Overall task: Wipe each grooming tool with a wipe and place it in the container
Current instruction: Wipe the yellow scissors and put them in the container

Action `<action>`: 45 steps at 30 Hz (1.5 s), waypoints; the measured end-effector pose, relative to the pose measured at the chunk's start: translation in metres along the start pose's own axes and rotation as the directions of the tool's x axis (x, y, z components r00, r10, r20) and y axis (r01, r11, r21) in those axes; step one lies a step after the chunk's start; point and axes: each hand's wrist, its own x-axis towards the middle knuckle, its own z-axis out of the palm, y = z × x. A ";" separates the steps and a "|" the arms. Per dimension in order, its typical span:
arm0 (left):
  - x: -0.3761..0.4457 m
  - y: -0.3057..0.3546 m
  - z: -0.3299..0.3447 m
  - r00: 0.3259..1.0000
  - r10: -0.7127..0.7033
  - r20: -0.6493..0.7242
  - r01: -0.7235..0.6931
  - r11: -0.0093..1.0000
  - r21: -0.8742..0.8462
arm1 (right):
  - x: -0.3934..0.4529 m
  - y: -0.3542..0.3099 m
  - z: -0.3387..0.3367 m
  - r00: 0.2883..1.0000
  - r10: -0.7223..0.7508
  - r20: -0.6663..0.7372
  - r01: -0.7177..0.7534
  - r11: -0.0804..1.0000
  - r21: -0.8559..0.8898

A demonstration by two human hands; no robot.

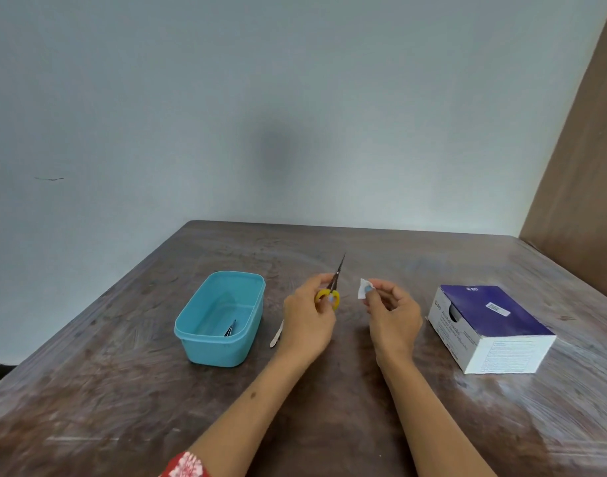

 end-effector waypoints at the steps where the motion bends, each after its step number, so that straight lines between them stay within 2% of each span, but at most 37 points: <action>1: 0.003 -0.003 0.006 0.996 -0.078 0.048 0.084 0.986 -0.145 | -0.001 -0.001 0.000 1.000 -0.010 -0.019 0.010 1.000 0.010; 3: 0.005 -0.011 0.019 0.980 -0.170 0.104 0.196 0.916 -0.351 | -0.002 -0.004 0.002 0.998 -0.045 -0.036 0.045 0.999 0.006; 6: 0.007 -0.018 0.026 0.966 -0.231 0.116 0.257 0.832 -0.491 | -0.008 -0.011 0.005 0.991 -0.135 0.000 0.135 0.990 -0.035; 12: 0.006 -0.020 0.022 0.976 -0.173 0.132 0.218 0.810 -0.544 | -0.016 -0.012 0.011 0.949 -0.289 0.126 0.304 0.944 -0.126; 16: 0.007 -0.019 0.020 0.966 -0.183 0.180 0.256 0.758 -0.600 | -0.019 -0.014 0.011 0.928 -0.342 0.148 0.363 0.919 -0.152; 21: 0.009 -0.024 0.019 0.969 -0.184 0.164 0.244 0.811 -0.531 | -0.021 -0.018 0.010 0.939 -0.307 0.154 0.329 0.933 -0.148; 26: 0.009 -0.023 0.012 0.931 -0.151 0.331 0.315 0.790 -0.525 | -0.016 -0.019 0.007 0.983 -0.172 0.061 0.173 0.985 -0.001; 30: 0.007 -0.024 0.010 0.906 -0.150 0.397 0.349 0.795 -0.497 | -0.011 -0.020 0.007 0.992 -0.129 0.006 0.128 0.991 0.048; 32: 0.006 -0.023 0.010 0.916 -0.152 0.370 0.340 0.786 -0.517 | -0.011 -0.020 0.008 0.994 -0.110 0.029 0.108 0.993 0.055; 35: 0.008 -0.023 0.009 0.937 -0.179 0.300 0.325 0.764 -0.558 | -0.014 -0.020 0.010 0.986 -0.095 0.136 0.089 0.995 0.049; 37: 0.009 -0.024 0.007 0.933 -0.194 0.304 0.339 0.759 -0.556 | -0.015 -0.020 0.010 0.983 -0.093 0.160 0.085 0.995 0.052; 42: 0.006 -0.025 0.003 0.877 -0.205 0.435 0.427 0.748 -0.508 | -0.015 -0.022 0.007 0.995 -0.087 0.057 0.082 0.993 0.087; 45: 0.002 -0.023 0.005 0.869 -0.210 0.448 0.439 0.745 -0.502 | -0.014 -0.022 0.004 0.997 -0.078 0.022 0.076 0.991 0.107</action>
